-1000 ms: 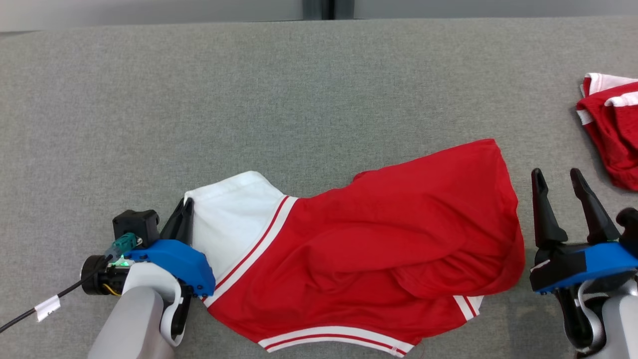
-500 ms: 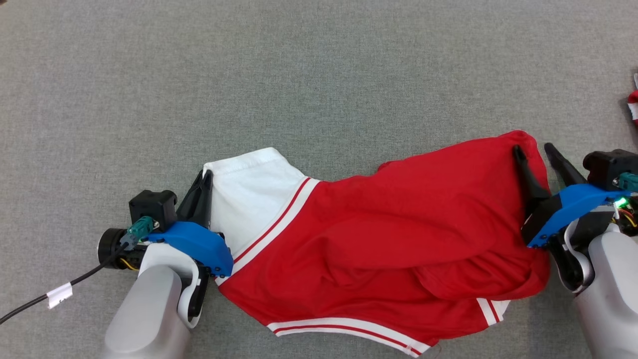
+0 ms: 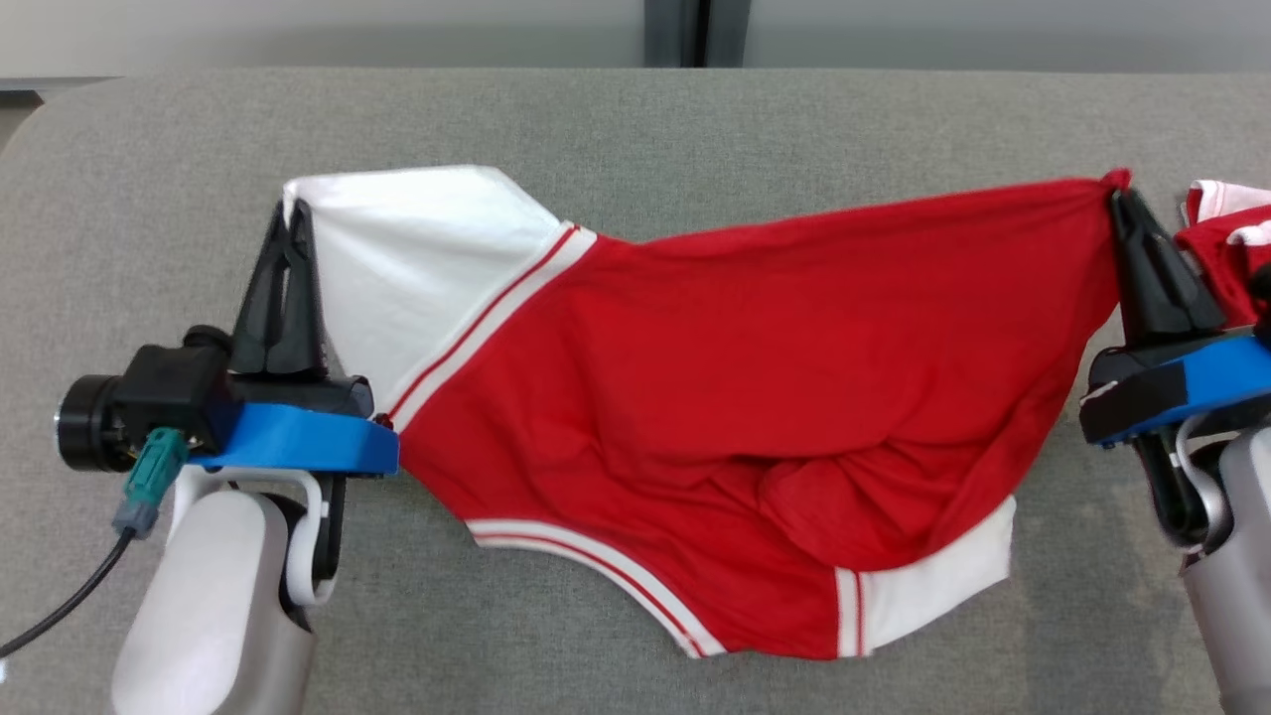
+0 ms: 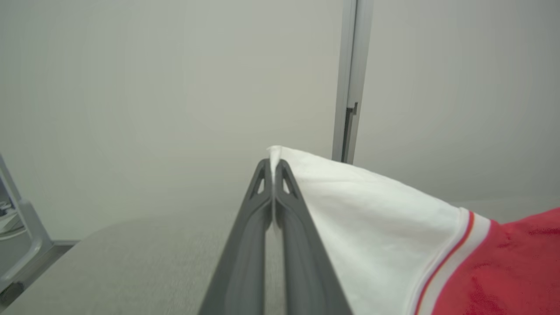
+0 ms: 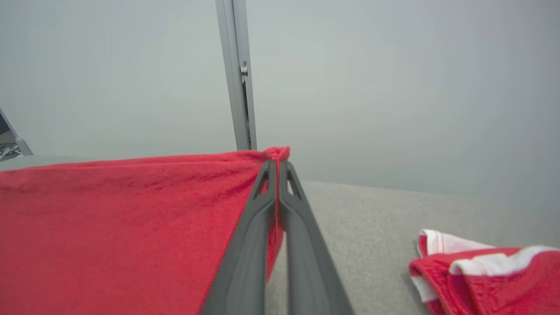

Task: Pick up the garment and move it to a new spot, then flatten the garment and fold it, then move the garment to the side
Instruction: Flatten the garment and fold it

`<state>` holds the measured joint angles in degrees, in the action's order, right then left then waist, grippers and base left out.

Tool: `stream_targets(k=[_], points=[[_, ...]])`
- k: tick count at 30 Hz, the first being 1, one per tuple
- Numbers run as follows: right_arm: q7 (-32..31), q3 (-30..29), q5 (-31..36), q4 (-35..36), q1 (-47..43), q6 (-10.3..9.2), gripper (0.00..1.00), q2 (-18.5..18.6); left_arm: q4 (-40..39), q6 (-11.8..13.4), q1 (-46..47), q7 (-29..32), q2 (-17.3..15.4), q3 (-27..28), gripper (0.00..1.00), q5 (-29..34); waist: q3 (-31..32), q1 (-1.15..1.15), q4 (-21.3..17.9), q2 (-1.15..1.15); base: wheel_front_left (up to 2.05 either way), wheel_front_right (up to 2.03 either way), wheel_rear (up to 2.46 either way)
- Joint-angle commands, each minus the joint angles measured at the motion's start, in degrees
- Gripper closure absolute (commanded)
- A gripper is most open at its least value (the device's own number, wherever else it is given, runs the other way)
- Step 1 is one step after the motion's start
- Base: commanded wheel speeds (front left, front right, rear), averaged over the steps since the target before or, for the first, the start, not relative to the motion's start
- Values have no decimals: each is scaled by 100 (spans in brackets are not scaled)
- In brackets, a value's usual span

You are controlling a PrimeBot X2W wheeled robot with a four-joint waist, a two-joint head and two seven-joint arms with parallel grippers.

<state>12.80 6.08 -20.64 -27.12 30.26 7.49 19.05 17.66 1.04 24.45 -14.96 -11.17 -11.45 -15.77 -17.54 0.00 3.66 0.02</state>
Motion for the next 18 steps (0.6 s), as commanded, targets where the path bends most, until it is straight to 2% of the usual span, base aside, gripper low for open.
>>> stream_targets(k=[1, 7, 12, 18], points=[[86, -162, 121, 472, -154, 1, 100, 18, -623, 118, -115, -27, -87, 109, 100, 167, 233, 0, -120, -2, 0, 0, 0], [-80, -786, 557, 2332, -390, 1, 100, -169, -2249, 341, -30, -27, -304, 316, 100, 481, 638, 0, -225, -2, 0, 0, 0], [-596, -1274, 798, 3710, -412, 1, 100, -287, -3021, 372, 467, 196, -477, 349, 100, 671, 967, 0, -253, -2, 0, 0, 0], [-1136, -1711, 766, 4400, -174, 1, 100, -258, -3461, 280, 1248, 583, -626, 284, 100, 805, 1182, 0, -280, -2, 0, 0, 0]])
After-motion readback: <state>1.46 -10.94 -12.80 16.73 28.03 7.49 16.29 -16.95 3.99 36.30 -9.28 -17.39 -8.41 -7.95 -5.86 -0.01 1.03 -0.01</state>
